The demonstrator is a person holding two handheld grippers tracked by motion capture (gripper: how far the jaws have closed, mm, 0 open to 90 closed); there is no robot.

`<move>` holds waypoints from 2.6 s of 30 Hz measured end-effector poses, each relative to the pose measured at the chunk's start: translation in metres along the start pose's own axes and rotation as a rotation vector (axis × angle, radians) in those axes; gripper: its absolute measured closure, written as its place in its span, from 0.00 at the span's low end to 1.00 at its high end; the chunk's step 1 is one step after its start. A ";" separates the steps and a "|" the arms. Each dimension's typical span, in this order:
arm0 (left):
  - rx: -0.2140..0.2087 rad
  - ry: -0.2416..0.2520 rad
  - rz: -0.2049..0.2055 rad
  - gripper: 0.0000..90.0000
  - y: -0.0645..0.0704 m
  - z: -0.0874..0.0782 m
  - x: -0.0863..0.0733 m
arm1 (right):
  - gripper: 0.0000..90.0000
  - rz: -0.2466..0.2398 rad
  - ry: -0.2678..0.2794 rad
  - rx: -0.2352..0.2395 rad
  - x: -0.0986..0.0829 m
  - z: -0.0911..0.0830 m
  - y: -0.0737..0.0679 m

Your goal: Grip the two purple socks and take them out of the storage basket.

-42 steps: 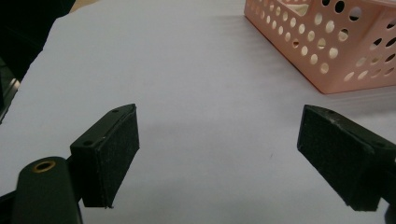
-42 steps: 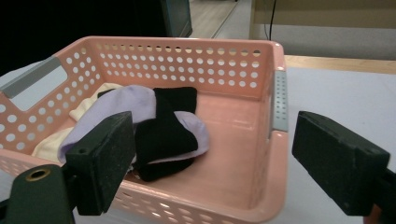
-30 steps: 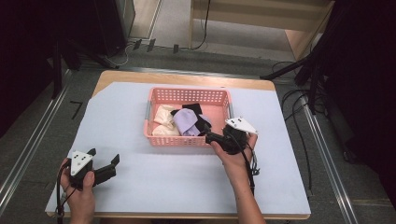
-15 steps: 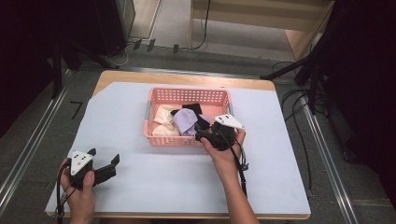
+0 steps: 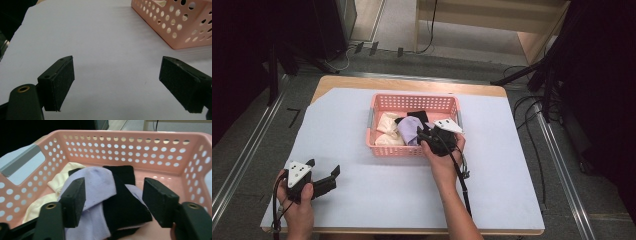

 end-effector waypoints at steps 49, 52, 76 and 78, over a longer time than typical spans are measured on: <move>-0.003 -0.008 -0.002 0.15 0.000 0.002 0.000 | 0.95 -0.008 0.060 0.157 0.028 -0.005 -0.019; -0.003 -0.011 -0.001 0.15 0.000 0.001 0.000 | 0.95 -0.023 0.117 0.174 0.036 -0.012 -0.019; -0.001 -0.001 0.006 0.15 0.000 0.000 0.000 | 0.95 0.092 0.316 -0.042 0.061 -0.080 0.117; -0.001 -0.001 0.008 0.15 0.000 0.000 0.000 | 0.95 0.093 0.302 -0.077 0.053 -0.082 0.131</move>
Point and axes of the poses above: each handheld gripper's, and its own axes: z roughly forward along the jaws, x roughly out of its top, y roughly to its right, the point moved 6 cm from there along z, roughly forward along the jaws, and after that the axes turned 7 degrees about z, right-handed, at the moved point
